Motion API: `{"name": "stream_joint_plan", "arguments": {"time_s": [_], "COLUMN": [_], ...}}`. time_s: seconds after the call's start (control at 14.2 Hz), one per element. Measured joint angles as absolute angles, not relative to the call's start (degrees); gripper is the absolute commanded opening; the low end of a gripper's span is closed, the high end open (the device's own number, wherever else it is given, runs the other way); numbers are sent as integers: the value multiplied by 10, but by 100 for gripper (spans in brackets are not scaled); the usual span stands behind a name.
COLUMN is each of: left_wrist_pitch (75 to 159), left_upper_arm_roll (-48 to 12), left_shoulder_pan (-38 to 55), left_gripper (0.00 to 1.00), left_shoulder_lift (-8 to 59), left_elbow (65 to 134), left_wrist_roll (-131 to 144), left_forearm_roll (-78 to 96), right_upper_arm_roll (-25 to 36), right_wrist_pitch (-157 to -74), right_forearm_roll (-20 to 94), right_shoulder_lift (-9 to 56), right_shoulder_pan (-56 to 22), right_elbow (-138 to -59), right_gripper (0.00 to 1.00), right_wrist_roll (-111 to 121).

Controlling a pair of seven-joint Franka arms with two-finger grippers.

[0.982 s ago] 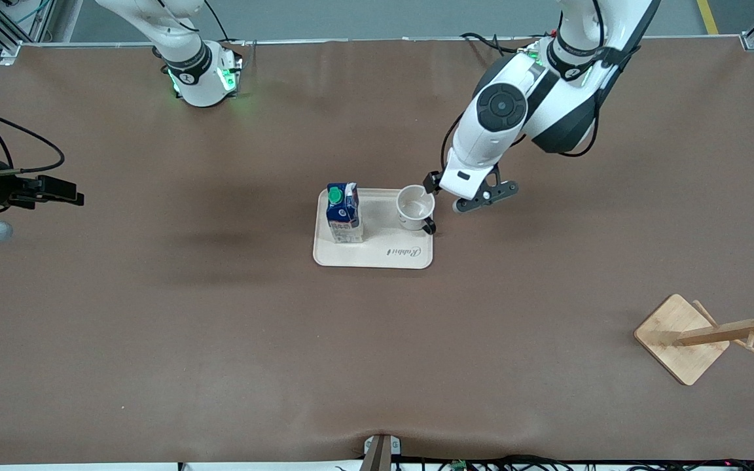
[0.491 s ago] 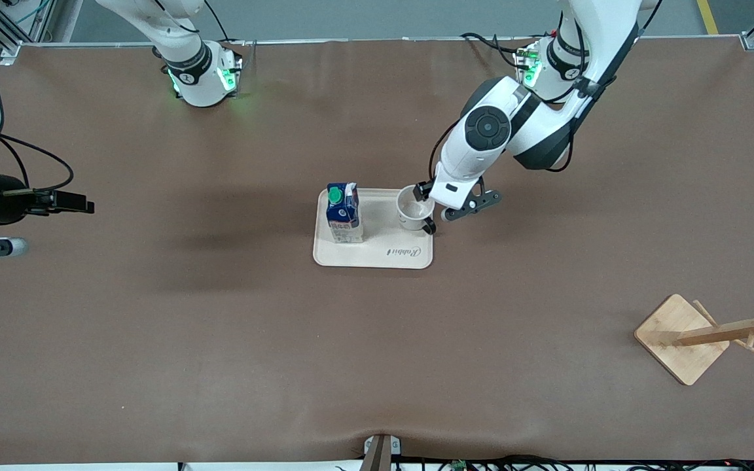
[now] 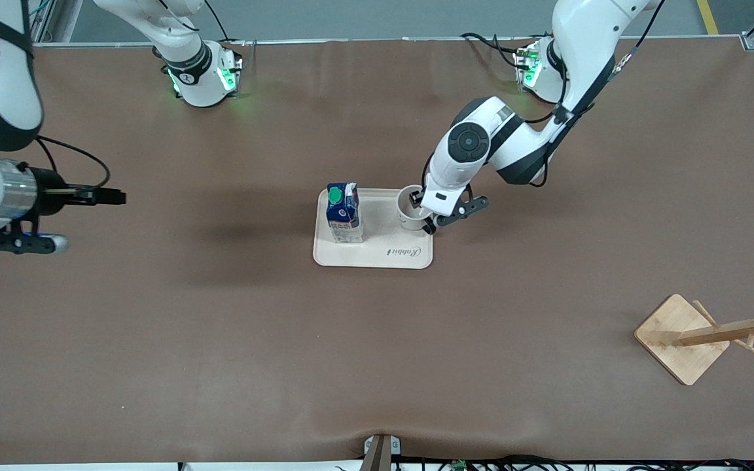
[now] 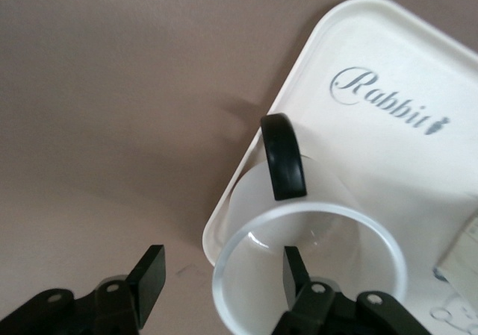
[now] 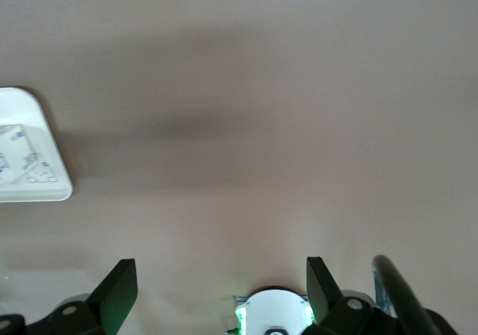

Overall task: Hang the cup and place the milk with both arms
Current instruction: 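Lower the left gripper and grasp the white mug rim, then lift the mug with the left gripper while the right gripper reaches the carton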

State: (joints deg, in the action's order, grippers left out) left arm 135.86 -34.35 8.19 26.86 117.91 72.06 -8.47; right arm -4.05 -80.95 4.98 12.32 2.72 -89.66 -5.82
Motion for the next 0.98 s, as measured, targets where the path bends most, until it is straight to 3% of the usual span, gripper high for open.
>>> {"name": "stream_joint_plan", "arguments": {"time_s": [0.28,0.77,0.98], "left_wrist_pitch": [1368,1361,1289], "left_upper_arm_roll": [-343,-343,-343], "left_shoulder_pan": [84,80,74], "left_gripper": [3,0,0], "left_shoulder_lift": [293,289,275], "left_elbow": [1179,1162,1118], "left_wrist_roll": [746,746,746], "left_forearm_roll": [-103,-103,-103], "right_upper_arm_roll": [-42,-39,-41], "right_wrist_pitch": [-811,-840,-860], "right_forearm_roll": [66,115,122], "right_shoulder_lift": [121,120,127], "right_shoulder_pan": [-26,-34,-55], "right_elbow": [-868,-842,-846], "right_gripper": [100,100,100], "right_wrist_roll": [-107,-111,-111]}}
